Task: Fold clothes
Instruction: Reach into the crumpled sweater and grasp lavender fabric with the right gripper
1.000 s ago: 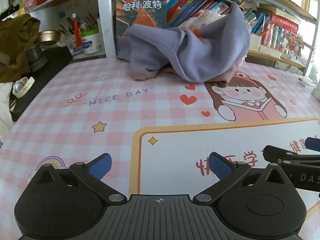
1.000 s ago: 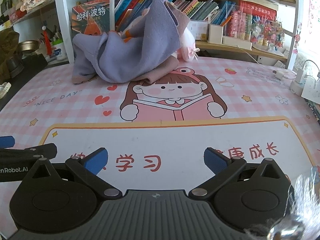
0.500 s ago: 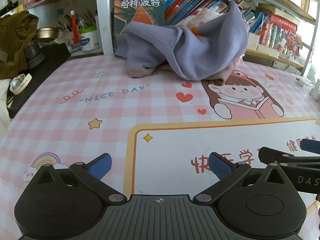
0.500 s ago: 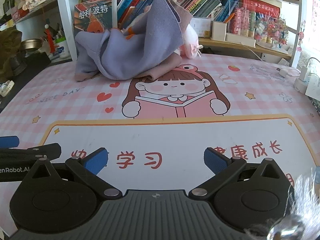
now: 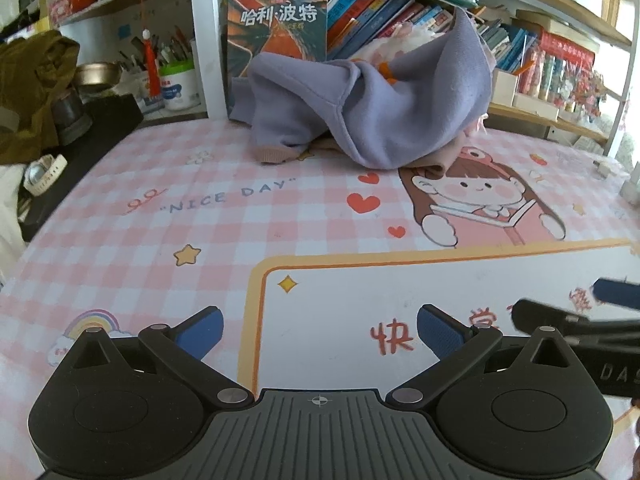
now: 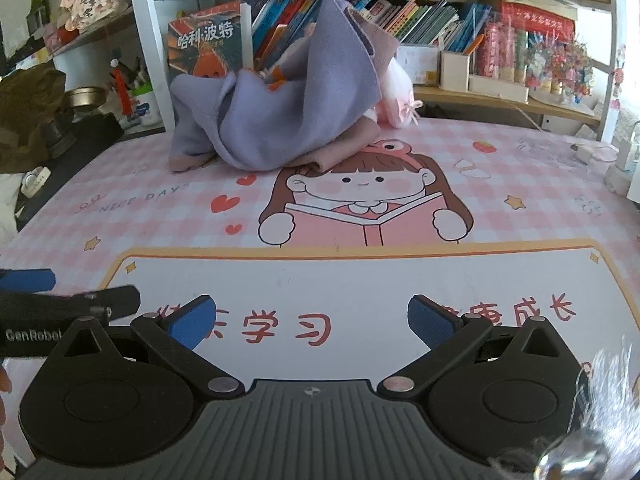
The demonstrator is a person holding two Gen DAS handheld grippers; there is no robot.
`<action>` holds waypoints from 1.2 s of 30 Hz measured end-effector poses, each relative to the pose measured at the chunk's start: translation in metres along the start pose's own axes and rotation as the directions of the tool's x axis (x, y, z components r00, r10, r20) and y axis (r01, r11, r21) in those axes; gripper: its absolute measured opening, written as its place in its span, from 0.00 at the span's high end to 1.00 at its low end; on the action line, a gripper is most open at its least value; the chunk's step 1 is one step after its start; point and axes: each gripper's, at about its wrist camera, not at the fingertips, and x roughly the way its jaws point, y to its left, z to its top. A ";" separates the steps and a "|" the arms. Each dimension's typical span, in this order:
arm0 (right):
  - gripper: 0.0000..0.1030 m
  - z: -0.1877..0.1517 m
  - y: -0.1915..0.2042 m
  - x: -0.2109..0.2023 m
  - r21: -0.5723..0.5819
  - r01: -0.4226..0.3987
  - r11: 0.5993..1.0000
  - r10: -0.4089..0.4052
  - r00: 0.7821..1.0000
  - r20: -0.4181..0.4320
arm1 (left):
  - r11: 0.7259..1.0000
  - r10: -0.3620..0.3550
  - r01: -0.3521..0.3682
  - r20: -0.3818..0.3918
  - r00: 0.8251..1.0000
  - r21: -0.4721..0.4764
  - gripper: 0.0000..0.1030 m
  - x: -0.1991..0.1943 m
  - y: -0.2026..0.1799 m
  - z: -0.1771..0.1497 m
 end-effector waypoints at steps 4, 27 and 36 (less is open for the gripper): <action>0.00 0.009 -0.011 0.005 0.023 -0.021 1.000 0.021 1.000 -0.007 | 1.000 -0.011 0.011 -0.023 1.000 -0.019 0.00 0.006 -0.002 0.010; 0.06 0.216 -0.025 0.130 -0.024 -0.039 0.999 0.040 0.997 0.072 | 0.997 0.000 0.000 0.009 1.000 -0.073 0.00 0.000 0.024 0.040; 0.86 0.200 -0.023 0.133 0.032 -0.064 0.997 0.065 0.998 -0.010 | 0.990 0.022 -0.016 0.039 0.999 -0.142 0.04 -0.006 0.062 0.040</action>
